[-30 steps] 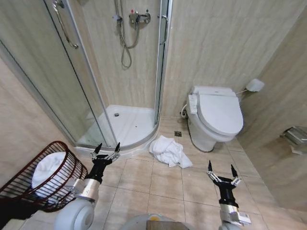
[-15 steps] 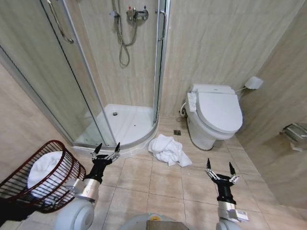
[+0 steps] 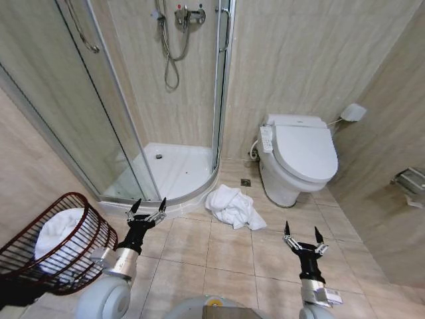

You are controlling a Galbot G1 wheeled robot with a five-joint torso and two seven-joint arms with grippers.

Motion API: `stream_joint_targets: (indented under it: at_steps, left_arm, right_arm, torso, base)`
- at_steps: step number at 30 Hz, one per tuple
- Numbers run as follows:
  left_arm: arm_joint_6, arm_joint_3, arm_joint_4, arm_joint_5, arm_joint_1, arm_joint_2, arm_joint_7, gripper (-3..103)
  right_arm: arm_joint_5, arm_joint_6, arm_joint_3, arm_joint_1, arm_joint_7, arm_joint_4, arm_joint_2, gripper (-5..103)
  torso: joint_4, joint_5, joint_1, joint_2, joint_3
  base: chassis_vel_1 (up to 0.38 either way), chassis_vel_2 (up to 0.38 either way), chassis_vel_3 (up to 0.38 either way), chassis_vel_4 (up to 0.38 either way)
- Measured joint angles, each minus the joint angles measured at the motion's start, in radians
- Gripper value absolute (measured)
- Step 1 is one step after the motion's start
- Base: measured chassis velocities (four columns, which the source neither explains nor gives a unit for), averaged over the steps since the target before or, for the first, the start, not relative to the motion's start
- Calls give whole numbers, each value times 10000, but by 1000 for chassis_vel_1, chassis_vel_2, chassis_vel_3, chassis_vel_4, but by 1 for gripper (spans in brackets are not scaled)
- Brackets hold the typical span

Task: Discard the used towel into the hamper.

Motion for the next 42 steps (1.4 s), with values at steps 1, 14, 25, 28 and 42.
stream_joint_targets:
  at_steps: [1, 14, 25, 28, 42]
  left_arm:
    - [0, 0, 0, 0, 0, 0, 0, 100]
    - [0, 0, 0, 0, -2, 0, 0, 100]
    - [0, 0, -1, 0, -3, 0, 0, 100]
    - [0, 0, 0, 0, -3, 1, 0, 100]
    - [0, 0, -1, 0, 0, 0, 0, 100]
  right_arm:
    - [9, 0, -2, -12, -7, -8, 9, 100]
    - [56, 46, 19, -47, -87, -119, 13, 100]
    - [260, 451, -33, 73, -64, -259, -23, 100]
    - [262, 449, -62, 32, -111, -260, -23, 100]
    - [200, 397, -23, 84, -80, -415, -9, 100]
  torso:
    - [-1, 0, 0, -3, -4]
    - [-2, 0, 16, 32, 18]
    - [2, 3, 27, 42, 28]
    - [-1, -2, -7, -37, -23]
    - [1, 1, -185, -609, -418]
  base:
    - [0, 0, 0, 0]
    - [-160, 145, 149, -156]
    - [-217, 207, 205, -208]
    - [-54, 98, -4, 2]
    - [65, 17, 7, 47]
